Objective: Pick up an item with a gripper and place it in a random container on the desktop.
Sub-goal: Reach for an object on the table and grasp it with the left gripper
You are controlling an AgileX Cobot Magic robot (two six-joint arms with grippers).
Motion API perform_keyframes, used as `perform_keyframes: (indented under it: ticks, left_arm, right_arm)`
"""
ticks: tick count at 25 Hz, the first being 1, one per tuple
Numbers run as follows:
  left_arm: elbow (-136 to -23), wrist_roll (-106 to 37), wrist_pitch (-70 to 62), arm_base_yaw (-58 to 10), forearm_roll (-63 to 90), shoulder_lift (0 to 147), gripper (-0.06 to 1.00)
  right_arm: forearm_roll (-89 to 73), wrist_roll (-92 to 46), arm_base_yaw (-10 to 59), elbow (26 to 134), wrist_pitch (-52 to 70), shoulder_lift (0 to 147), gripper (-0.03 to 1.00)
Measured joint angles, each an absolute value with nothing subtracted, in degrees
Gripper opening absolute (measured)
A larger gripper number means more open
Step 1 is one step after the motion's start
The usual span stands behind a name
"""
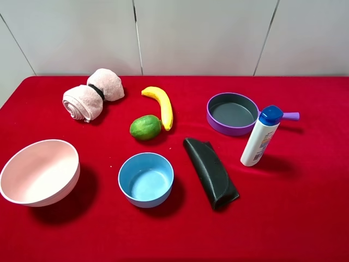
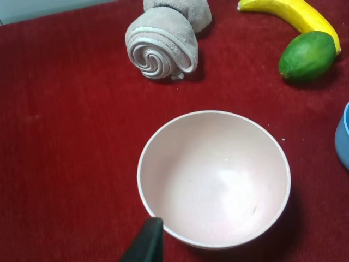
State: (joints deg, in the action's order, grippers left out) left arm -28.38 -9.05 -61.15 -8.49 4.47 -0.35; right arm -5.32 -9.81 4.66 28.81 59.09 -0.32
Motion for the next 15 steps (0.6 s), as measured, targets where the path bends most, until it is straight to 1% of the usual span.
perform_keyframes:
  ticks: [15]
  left_arm:
    - [-28.38, -9.05, -61.15, -8.49, 4.47, -0.35, 0.99]
  right_arm:
    - [-5.32, -9.81, 4.66, 28.81, 59.09, -0.32, 0.69]
